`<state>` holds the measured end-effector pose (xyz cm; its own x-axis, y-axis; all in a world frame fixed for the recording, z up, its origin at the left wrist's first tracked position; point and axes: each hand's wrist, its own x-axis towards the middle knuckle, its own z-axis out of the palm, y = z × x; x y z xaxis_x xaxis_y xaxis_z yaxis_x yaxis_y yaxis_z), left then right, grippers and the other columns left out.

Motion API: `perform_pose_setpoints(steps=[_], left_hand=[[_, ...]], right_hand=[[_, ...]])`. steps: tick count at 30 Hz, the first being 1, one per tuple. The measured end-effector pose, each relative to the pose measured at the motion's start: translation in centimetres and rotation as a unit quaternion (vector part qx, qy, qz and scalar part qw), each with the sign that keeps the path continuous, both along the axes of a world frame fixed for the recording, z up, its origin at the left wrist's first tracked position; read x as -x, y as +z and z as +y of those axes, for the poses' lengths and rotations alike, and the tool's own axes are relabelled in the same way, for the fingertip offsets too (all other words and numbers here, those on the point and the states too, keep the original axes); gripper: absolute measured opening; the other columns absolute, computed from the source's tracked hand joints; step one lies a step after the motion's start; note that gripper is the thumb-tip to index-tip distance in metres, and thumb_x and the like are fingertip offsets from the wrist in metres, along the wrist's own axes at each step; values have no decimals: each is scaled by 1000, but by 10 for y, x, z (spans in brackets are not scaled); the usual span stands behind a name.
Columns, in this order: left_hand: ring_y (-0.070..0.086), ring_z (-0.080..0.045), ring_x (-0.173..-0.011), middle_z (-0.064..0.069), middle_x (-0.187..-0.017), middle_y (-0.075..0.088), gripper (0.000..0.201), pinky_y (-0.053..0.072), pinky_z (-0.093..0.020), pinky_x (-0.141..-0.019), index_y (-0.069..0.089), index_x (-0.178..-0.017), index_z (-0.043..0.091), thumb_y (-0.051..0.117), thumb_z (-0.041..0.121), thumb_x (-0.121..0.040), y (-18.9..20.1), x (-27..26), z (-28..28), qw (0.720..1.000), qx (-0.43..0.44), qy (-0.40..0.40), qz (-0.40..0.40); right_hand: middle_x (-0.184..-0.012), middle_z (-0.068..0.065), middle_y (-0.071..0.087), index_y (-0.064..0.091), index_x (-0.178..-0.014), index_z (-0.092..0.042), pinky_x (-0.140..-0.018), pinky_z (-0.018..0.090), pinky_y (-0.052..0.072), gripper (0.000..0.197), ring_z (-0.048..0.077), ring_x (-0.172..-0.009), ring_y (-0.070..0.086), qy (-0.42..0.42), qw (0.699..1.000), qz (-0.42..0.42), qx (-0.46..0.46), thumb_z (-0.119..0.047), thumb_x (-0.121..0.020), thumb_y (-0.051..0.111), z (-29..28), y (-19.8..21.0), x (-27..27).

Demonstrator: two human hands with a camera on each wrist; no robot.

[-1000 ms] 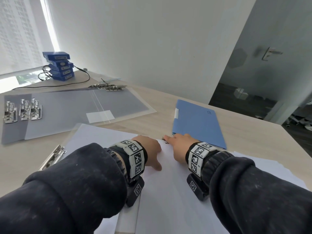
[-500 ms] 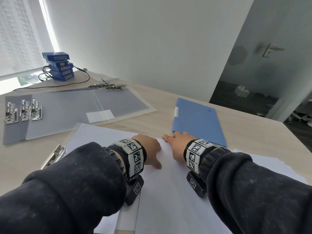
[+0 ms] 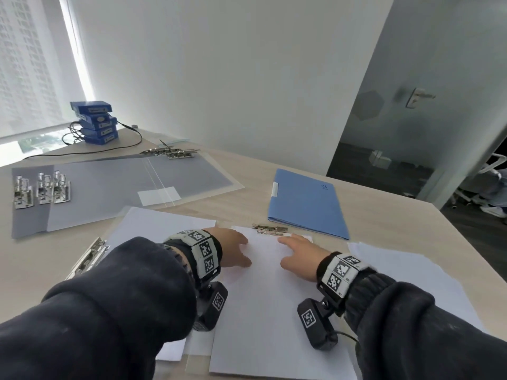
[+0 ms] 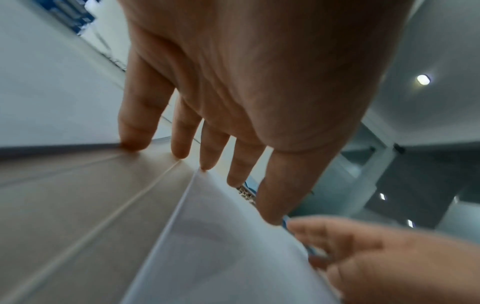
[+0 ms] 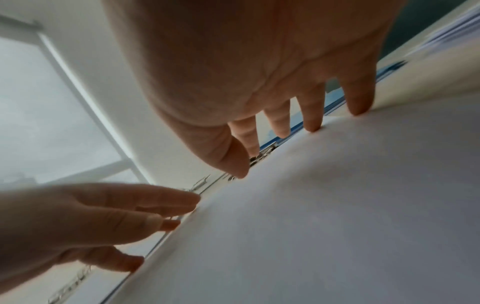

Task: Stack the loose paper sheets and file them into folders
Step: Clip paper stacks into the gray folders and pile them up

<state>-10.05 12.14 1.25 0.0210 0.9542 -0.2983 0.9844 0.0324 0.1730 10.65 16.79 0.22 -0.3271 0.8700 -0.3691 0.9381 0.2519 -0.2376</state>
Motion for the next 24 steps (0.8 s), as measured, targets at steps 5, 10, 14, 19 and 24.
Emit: perform_pose_setpoints(steps=[5, 10, 14, 19, 24], left_hand=[[52, -19, -132, 4, -152, 49, 52, 38, -31, -109, 51, -143, 35, 62, 48, -95, 0, 23, -34, 974, -78, 99, -186], [54, -25, -130, -2, -149, 51, 58, 40, -36, -110, 50, -144, 28, 67, 46, -92, -4, 74, -72, 949, -123, 227, -179], [54, -32, -126, -9, -148, 50, 84, 45, -41, -107, 46, -147, 25, 68, 63, -75, -24, 137, -86, 912, -101, 367, -153], [58, -34, -118, -17, -135, 58, 67, 45, -35, -94, 50, -140, 5, 72, 41, -88, -35, 164, -105, 896, -92, 409, -150], [60, -30, -90, -13, -103, 66, 39, 46, -35, -83, 67, -113, 1, 65, 36, -94, -7, 162, -115, 909, -107, 372, -152]], right_hand=[[-158, 3, 36, 35, -154, -23, -104, 26, 37, 58, 21, -138, 44, -99, 992, 79, 0, -27, -98, 49, -30, 12, -47], [-115, 8, 62, 43, -145, -19, -82, 40, 56, 51, 32, -103, 66, -220, 963, 154, 10, -28, -96, 51, -46, 16, -69], [-93, 7, 58, 50, -136, -18, -71, 38, 55, 42, 30, -84, 66, -251, 950, 183, 37, -28, -95, 52, -59, 14, -70], [-87, 12, 40, 55, -112, -13, -54, 30, 45, 23, 30, -71, 48, -284, 925, 246, 64, -26, -94, 51, -70, 9, -67], [-78, 10, 41, 52, -113, -18, -48, 24, 43, 25, 20, -52, 48, -323, 898, 284, 91, -29, -91, 54, -73, 5, -66]])
